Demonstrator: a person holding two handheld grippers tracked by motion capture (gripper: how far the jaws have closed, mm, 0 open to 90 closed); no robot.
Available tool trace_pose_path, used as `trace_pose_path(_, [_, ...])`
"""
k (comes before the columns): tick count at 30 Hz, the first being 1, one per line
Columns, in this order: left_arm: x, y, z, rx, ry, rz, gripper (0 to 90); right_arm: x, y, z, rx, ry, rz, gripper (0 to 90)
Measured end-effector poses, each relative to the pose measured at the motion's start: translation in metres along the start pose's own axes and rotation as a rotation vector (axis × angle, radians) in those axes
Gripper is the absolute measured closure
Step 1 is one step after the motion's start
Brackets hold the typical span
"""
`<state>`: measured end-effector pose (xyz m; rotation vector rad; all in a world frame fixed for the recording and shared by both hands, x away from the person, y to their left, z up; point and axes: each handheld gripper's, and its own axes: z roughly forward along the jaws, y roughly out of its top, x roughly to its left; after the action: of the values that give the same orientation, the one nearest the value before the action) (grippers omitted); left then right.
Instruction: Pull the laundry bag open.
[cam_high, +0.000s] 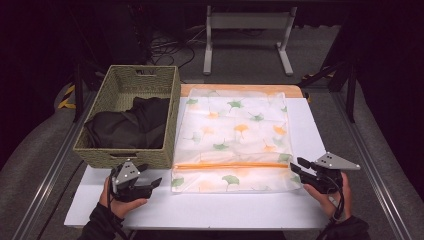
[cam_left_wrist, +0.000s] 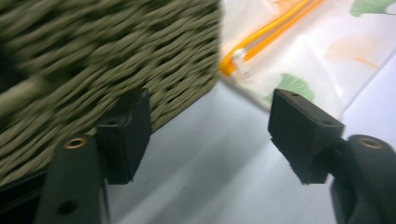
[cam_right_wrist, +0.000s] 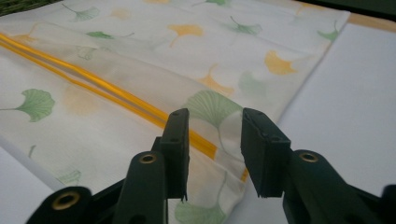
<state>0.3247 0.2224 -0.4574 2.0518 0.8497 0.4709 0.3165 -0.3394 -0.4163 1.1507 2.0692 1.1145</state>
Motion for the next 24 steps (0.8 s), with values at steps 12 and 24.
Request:
trace_pose_path(12, [0.012, -0.017, -0.022, -0.021, 0.040, -0.050, 19.6, 0.043, 0.042, 0.034, -0.005, 0.121, -0.157, 74.1])
trace_pose_path(24, [0.010, -0.024, -0.024, -0.016, 0.030, -0.070, 19.0, 0.096, 0.063, 0.098, 0.122, 0.254, -0.288, 64.8])
